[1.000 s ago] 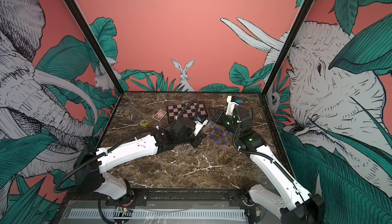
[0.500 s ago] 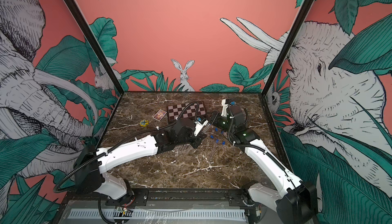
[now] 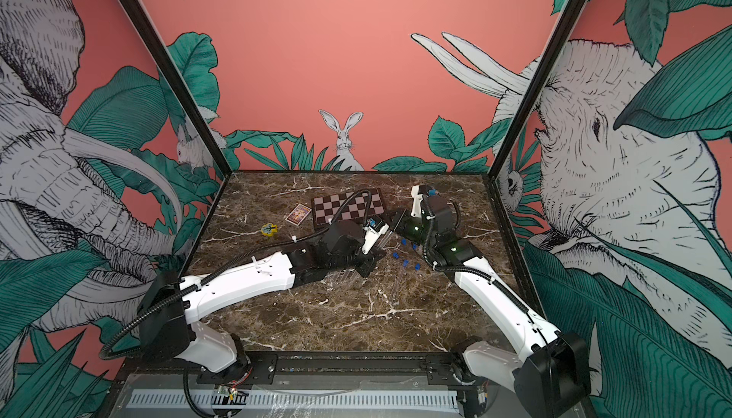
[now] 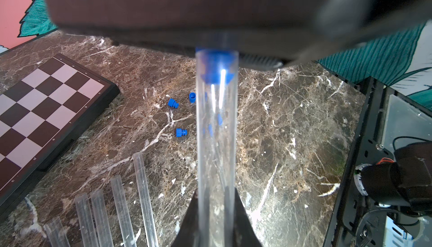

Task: Remove stoppers from test tubes
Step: Open the stopper on the test tube.

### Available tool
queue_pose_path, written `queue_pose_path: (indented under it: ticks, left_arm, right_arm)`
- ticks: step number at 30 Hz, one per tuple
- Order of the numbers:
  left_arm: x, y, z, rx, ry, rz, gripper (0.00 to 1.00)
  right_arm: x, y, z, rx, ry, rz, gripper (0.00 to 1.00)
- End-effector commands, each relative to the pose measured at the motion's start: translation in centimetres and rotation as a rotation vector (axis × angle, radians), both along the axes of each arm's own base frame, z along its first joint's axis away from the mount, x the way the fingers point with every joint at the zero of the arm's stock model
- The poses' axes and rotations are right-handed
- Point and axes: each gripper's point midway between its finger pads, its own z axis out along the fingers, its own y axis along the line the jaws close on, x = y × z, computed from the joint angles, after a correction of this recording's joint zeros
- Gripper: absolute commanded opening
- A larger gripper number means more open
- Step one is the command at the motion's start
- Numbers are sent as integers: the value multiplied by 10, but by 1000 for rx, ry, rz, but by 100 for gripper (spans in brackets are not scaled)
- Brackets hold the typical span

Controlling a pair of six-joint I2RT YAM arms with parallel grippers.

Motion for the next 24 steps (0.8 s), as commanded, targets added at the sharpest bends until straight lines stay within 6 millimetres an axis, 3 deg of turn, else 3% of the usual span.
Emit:
queue_pose_path:
  ticks: [1, 9, 24]
  left_arm:
    - [-3, 0, 29, -61, -45, -12, 0]
    - [-3, -2, 32, -66, -47, -17, 0]
    - [-2, -1, 31, -62, -54, -15, 0]
  right_arm:
    - [4, 5, 18, 45, -39, 2, 20]
    - [3, 6, 12, 49, -27, 3, 22]
    - [3, 8, 7, 55, -15, 9, 1]
